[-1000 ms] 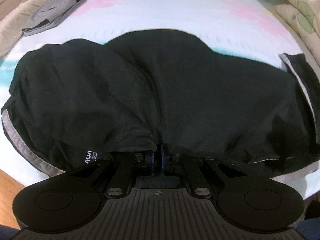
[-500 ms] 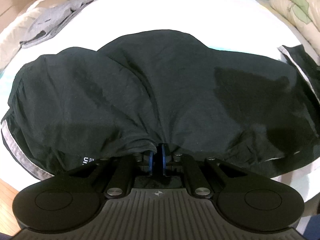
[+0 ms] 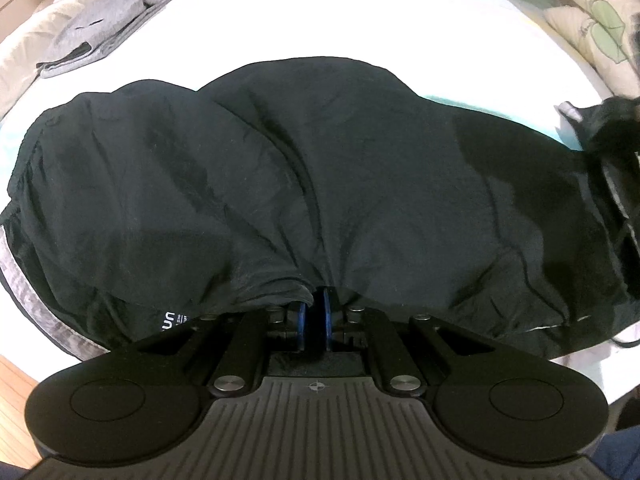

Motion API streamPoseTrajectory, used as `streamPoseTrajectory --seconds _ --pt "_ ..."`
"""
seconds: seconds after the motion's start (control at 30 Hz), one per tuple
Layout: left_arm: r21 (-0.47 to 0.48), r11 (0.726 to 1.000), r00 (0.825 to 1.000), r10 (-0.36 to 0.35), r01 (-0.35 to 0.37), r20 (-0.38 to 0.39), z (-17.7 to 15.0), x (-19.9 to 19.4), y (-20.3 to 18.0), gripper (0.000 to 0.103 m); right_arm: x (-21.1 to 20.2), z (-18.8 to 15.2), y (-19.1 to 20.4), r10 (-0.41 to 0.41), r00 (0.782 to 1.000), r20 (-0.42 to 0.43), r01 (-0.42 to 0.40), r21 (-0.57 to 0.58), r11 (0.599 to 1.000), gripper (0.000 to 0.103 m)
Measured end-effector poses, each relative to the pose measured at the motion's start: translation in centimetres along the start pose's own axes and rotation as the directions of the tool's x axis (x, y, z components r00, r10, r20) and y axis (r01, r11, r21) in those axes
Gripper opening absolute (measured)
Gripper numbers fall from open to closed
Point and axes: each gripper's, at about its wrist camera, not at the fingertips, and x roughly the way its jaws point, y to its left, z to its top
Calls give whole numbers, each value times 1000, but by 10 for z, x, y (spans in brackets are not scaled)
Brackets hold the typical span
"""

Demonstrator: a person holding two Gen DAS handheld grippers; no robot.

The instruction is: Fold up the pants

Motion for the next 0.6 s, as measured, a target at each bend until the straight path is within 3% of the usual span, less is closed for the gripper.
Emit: streamPoseTrajectory --seconds 0.17,0.3,0.47,0.6 --pt "-21 1000 1000 -22 22 -4 1 -1 8 8 -43 -3 -66 94 994 59 -103 169 980 7" --pt "-22 1000 1000 -21 21 2 0 -2 10 8 -70 -28 -127 78 994 81 -97 254 962 7" --pt "-10 1000 1000 -14 14 11 -4 -2 8 8 -62 -74 -191 52 999 -3 -47 376 925 7" --pt "-17 1000 1000 -19 19 9 -6 -4 9 8 -39 -104 -222 90 992 -90 -33 499 866 7"
